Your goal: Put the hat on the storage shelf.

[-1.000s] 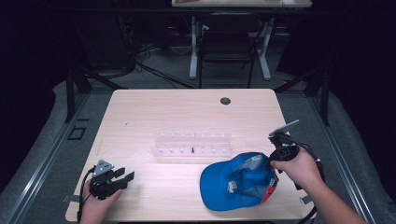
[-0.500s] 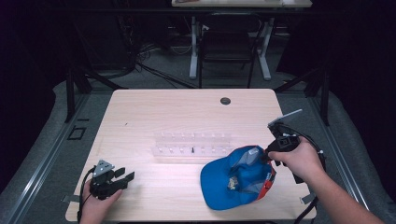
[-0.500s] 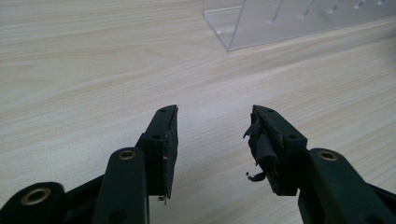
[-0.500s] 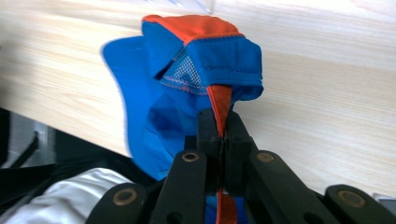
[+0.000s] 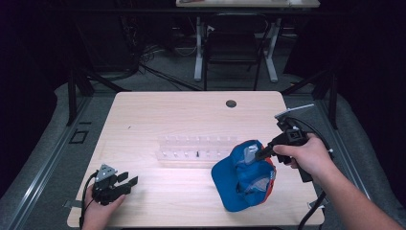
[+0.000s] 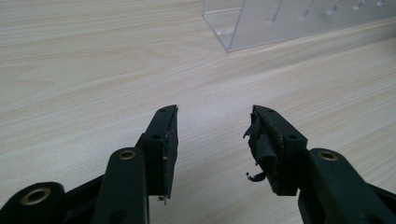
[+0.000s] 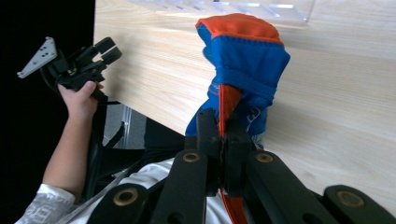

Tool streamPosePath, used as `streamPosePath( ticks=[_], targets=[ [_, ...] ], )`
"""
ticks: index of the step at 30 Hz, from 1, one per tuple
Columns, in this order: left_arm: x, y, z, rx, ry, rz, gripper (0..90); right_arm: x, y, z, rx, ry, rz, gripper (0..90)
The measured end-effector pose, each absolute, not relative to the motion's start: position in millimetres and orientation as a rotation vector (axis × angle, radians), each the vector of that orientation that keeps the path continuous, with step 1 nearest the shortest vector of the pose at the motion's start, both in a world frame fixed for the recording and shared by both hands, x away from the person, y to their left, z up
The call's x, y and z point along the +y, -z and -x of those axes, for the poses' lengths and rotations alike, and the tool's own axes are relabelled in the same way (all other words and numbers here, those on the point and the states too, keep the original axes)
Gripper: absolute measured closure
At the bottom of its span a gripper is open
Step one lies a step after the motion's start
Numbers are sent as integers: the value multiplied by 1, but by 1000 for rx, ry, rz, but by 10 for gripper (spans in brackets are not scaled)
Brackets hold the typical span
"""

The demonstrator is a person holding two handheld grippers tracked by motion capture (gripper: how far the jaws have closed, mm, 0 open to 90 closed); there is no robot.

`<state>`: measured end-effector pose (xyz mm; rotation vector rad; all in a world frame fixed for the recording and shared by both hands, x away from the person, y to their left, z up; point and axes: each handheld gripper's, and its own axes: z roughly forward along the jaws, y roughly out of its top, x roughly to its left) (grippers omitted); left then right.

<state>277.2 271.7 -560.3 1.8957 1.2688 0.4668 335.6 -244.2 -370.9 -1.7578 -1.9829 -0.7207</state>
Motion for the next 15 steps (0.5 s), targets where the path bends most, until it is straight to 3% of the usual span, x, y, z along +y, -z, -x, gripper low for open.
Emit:
streamPosePath(
  ticks=[15],
  targets=[
    [271, 560, -277, 1270, -467, -1895, 524, -238, 351, -331, -1850, 819, 1684, 887]
  ],
)
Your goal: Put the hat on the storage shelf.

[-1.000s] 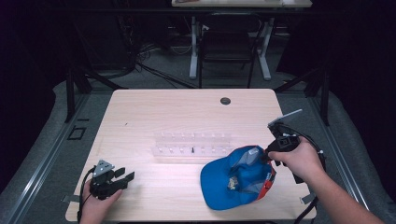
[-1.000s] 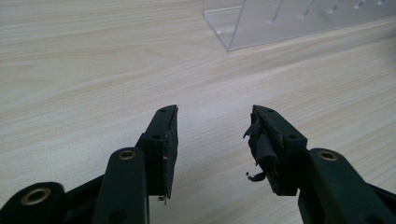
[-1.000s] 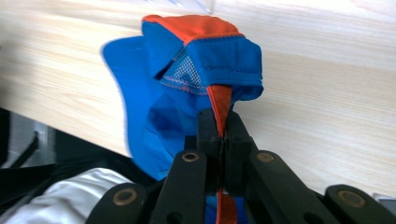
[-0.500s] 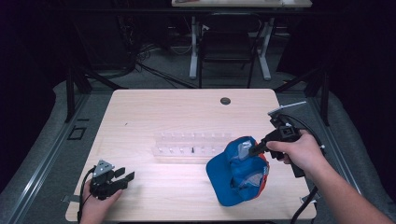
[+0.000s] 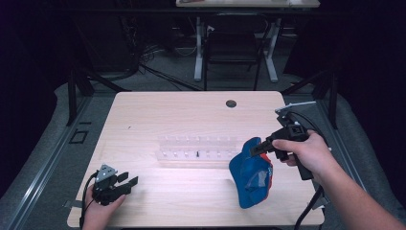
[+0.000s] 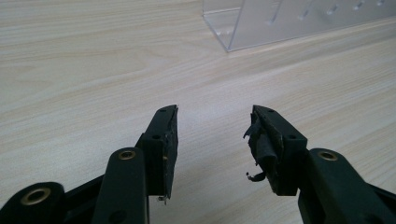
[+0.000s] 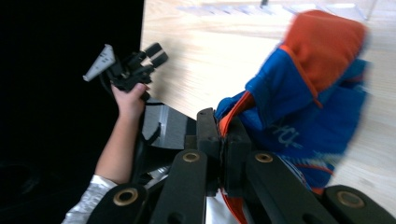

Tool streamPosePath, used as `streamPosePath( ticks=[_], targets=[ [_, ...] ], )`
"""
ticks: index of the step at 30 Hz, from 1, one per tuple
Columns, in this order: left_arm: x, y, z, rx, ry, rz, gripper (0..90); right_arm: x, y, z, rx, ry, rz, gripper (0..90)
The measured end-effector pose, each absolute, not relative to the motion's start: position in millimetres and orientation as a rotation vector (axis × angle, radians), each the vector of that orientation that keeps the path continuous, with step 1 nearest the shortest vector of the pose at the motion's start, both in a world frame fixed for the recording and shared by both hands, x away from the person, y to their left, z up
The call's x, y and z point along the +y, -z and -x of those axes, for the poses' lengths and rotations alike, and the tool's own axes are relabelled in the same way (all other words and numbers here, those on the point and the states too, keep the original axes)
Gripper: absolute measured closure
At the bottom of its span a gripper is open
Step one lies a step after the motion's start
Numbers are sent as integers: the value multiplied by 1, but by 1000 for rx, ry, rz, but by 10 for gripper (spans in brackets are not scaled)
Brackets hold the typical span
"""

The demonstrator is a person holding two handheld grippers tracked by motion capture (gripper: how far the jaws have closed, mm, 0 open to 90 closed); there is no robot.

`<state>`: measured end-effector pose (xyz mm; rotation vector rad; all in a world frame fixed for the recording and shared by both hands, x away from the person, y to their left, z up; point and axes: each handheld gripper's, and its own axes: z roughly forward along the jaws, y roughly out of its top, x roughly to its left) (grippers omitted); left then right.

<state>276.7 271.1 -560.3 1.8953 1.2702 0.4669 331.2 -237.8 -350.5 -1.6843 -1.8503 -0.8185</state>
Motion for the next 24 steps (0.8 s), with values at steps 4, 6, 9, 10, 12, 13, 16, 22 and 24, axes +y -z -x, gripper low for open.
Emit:
streamPosePath(
  ticks=[4, 6, 9, 10, 12, 13, 16, 22, 24],
  targets=[
    [271, 560, -277, 1268, -466, -1895, 524, -238, 347, -332, -1849, 869, 1655, 887],
    [271, 560, -277, 1267, -465, -1895, 524, -238, 343, -334, -1828, 892, 1658, 887],
    [269, 559, -276, 1260, -464, -1894, 524, -240, 337, -337, -1807, 946, 1631, 887],
    [269, 559, -276, 1260, -464, -1894, 524, -240, 337, -337, -1807, 946, 1631, 887],
    [267, 559, -275, 1254, -468, -1894, 524, -239, 333, -338, -1781, 979, 1629, 887],
    [265, 558, -275, 1246, -463, -1889, 524, -239, 329, -340, -1762, 1014, 1613, 887],
    [262, 557, -275, 1234, -465, -1895, 524, -237, 322, -342, -1745, 1060, 1581, 886],
    [252, 553, -273, 1202, -452, -1891, 525, -234, 311, -350, -1739, 1108, 1585, 886],
    [250, 551, -273, 1196, -440, -1891, 525, -234, 309, -351, -1742, 1108, 1589, 886]
  ],
)
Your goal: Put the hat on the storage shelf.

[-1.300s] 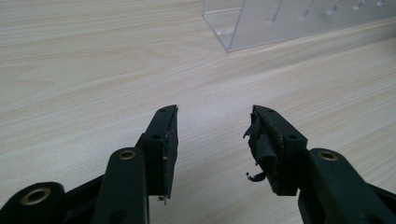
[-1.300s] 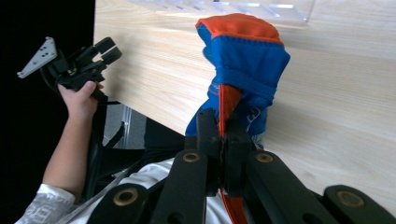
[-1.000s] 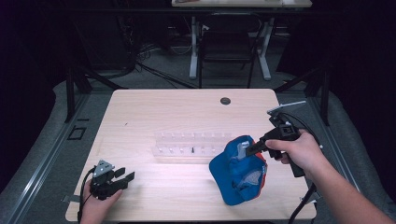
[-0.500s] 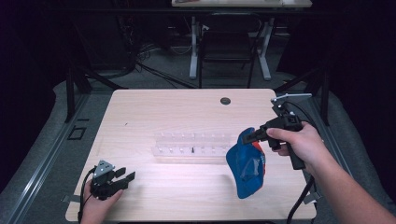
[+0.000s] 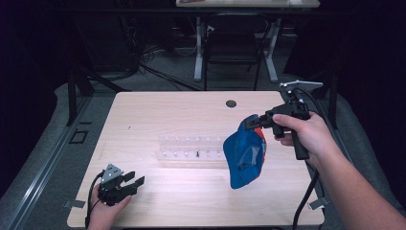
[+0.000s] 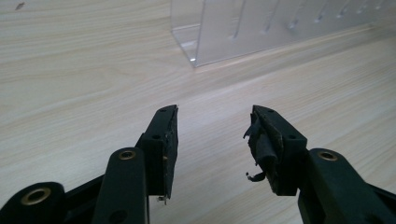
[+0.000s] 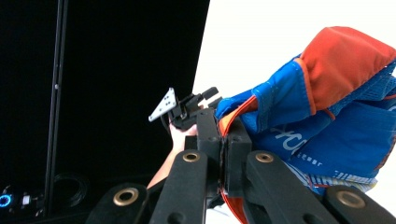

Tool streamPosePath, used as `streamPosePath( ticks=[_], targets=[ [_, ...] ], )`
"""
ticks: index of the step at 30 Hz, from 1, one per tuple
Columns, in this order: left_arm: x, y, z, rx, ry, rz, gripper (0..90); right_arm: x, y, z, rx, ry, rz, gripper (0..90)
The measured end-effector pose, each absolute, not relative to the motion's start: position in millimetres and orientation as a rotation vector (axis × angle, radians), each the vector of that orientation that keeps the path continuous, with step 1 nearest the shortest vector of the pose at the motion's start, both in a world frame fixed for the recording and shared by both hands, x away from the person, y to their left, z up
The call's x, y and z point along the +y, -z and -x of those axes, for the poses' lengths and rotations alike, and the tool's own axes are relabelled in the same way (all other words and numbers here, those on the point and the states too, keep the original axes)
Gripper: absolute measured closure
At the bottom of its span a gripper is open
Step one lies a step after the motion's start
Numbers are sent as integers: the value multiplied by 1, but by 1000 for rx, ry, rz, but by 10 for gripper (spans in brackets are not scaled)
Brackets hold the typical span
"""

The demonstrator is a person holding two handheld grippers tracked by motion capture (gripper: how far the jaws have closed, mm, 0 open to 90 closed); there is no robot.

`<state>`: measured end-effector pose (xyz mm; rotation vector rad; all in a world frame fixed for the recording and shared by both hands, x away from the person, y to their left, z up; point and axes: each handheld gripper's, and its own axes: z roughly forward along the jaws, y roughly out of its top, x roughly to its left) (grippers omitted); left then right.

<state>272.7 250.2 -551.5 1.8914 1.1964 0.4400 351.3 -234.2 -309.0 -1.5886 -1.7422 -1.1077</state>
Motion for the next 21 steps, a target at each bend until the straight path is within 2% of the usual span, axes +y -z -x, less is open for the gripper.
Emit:
streamPosePath(
  ticks=[8, 21],
  targets=[
    [229, 532, -272, 1105, -414, -1882, 525, -225, 293, -368, -1749, 1165, 1631, 886],
    [185, 502, -277, 949, -466, -1883, 523, -197, 290, -394, -1715, 1220, 1604, 886]
  ],
)
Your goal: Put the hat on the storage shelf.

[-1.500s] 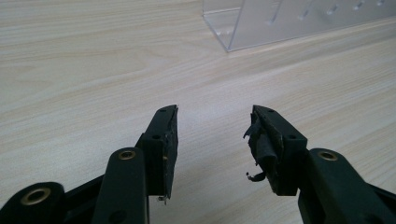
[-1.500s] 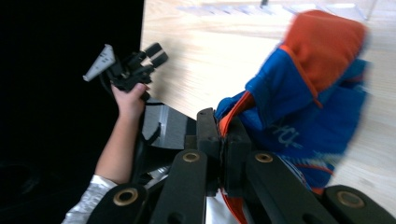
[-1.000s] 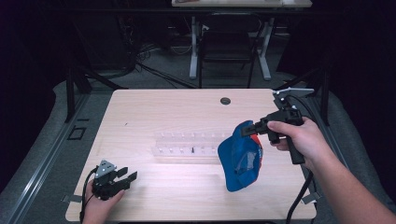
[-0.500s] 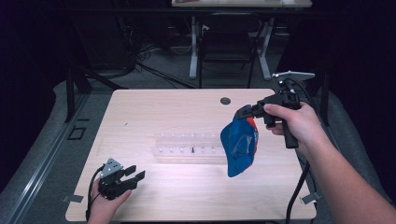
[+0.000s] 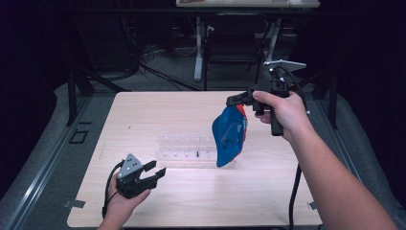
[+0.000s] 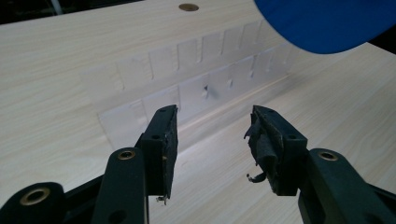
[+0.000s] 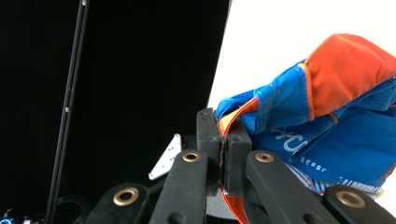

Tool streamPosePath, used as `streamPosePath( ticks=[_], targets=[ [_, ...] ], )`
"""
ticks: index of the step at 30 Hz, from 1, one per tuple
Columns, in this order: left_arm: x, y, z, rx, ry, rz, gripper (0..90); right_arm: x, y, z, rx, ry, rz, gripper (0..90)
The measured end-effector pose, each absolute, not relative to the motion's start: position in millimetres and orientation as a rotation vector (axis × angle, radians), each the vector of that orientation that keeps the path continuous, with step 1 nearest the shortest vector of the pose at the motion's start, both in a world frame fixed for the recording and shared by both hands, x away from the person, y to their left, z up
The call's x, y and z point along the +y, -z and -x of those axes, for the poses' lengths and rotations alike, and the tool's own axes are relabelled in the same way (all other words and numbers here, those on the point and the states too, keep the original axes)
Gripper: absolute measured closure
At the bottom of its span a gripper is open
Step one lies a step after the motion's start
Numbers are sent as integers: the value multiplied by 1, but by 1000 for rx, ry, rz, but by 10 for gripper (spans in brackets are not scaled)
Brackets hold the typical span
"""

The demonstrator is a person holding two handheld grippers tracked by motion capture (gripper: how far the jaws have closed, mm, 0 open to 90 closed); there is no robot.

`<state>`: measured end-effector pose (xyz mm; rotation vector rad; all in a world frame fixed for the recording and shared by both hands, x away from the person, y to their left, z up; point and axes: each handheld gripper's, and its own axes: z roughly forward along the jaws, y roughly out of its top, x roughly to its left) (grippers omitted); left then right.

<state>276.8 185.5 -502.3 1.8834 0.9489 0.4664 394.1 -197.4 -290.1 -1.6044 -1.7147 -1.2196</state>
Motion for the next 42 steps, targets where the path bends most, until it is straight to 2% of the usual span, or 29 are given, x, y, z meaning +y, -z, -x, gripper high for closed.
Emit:
streamPosePath(
  ticks=[5, 16, 30, 38, 39, 42],
  targets=[
    [168, 495, -279, 905, -469, -1902, 531, -190, 289, -399, -1707, 1236, 1604, 886],
    [101, 477, -282, 723, -501, -1956, 544, -169, 290, -412, -1692, 1276, 1618, 886],
    [74, 478, -292, 707, -500, -1965, 587, -146, 296, -421, -1687, 1271, 1626, 886],
    [70, 480, -299, 722, -521, -1973, 694, -136, 298, -422, -1698, 1265, 1624, 885],
    [71, 480, -300, 728, -532, -1973, 749, -132, 298, -422, -1697, 1265, 1620, 885],
    [73, 479, -301, 741, -547, -1976, 810, -128, 300, -422, -1703, 1260, 1611, 885]
  ],
)
